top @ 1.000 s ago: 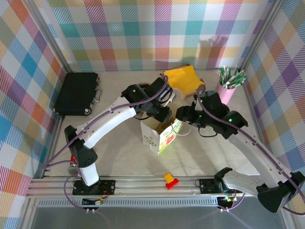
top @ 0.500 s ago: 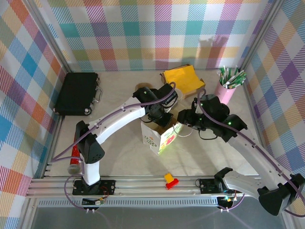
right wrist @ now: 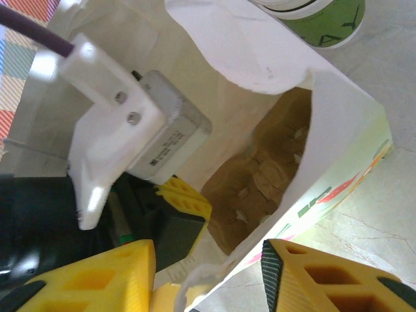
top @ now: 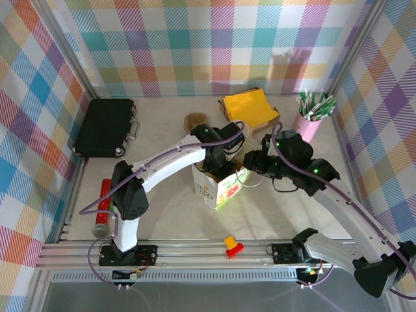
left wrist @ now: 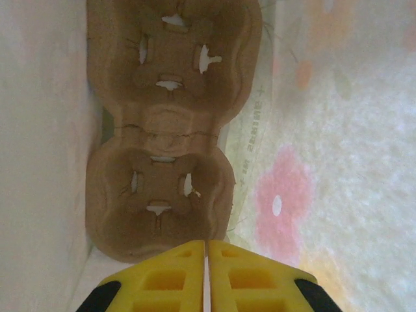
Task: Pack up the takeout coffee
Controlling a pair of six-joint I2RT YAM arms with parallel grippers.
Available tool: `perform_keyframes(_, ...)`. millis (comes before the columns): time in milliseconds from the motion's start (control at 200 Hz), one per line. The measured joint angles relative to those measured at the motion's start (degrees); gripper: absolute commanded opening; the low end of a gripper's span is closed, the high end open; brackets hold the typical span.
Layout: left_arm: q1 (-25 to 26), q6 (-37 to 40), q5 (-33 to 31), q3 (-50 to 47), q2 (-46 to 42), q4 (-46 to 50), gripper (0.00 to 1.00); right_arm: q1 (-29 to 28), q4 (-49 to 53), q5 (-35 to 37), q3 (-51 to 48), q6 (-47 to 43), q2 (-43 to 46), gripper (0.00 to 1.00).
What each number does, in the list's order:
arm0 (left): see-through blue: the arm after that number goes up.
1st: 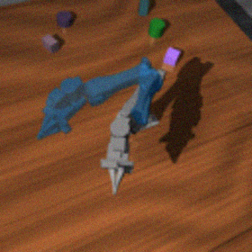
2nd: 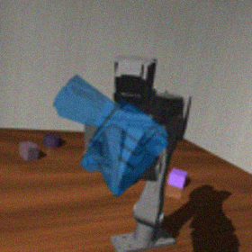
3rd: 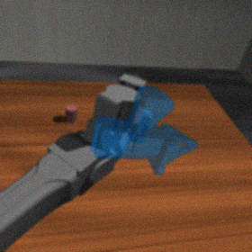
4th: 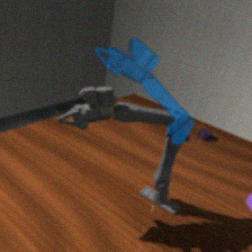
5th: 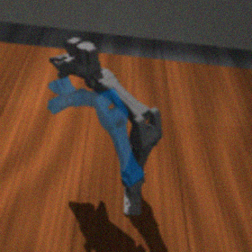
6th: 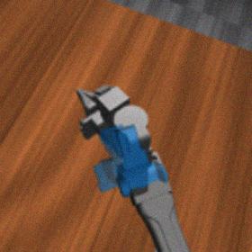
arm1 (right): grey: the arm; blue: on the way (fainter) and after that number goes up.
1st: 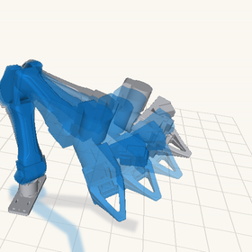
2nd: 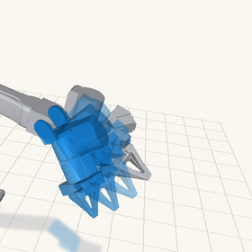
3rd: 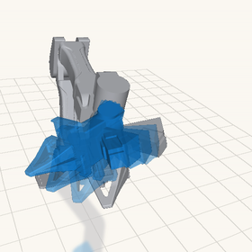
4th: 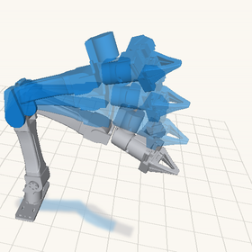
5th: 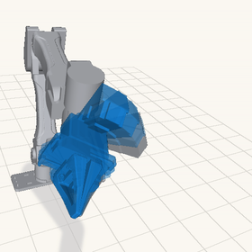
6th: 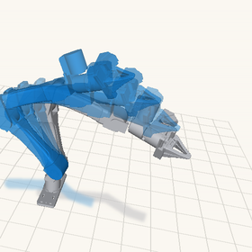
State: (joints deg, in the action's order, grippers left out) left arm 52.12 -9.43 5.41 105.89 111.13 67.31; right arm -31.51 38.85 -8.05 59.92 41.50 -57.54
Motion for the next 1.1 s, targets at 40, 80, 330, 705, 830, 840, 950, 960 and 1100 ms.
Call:
perform_keyframes(40,0.0,0.1,0.1,0.0,0.6,0.0,0.09,0.0,-0.1,0.0,0.0,-0.2,0.0,0.48)
perform_keyframes(80,0.0,0.3,0.4,-0.1,1.0,-0.2,0.09,0.0,-0.2,0.0,-0.2,-0.3,0.0,0.48)
perform_keyframes(330,0.0,3.6,1.6,-0.9,3.7,-0.4,0.08,0.0,-0.3,0.0,-0.3,-0.4,0.0,0.47)
perform_keyframes(705,0.0,6.1,1.9,-6.4,6.2,-3.7,0.06,0.1,-0.4,0.0,-0.6,-0.4,0.1,0.46)
perform_keyframes(830,-0.1,6.1,2.3,-8.3,6.3,-5.1,0.05,0.1,-0.5,0.0,-1.0,-0.4,0.4,0.45)
perform_keyframes(840,-0.1,6.1,2.3,-8.4,6.3,-5.2,0.05,0.1,-0.5,0.0,-1.0,-0.4,0.4,0.45)
perform_keyframes(950,-0.2,6.1,2.3,-9.1,6.6,-6.3,0.05,0.1,-0.6,0.0,-1.1,-0.4,0.6,0.45)
perform_keyframes(960,-0.2,6.1,2.3,-9.2,6.7,-6.3,0.05,0.1,-0.6,0.0,-1.1,-0.4,0.6,0.45)
perform_keyframes(1100,-0.2,6.3,2.3,-10.1,7.5,-7.5,0.05,0.1,-0.6,0.0,-1.1,-0.4,0.7,0.45)
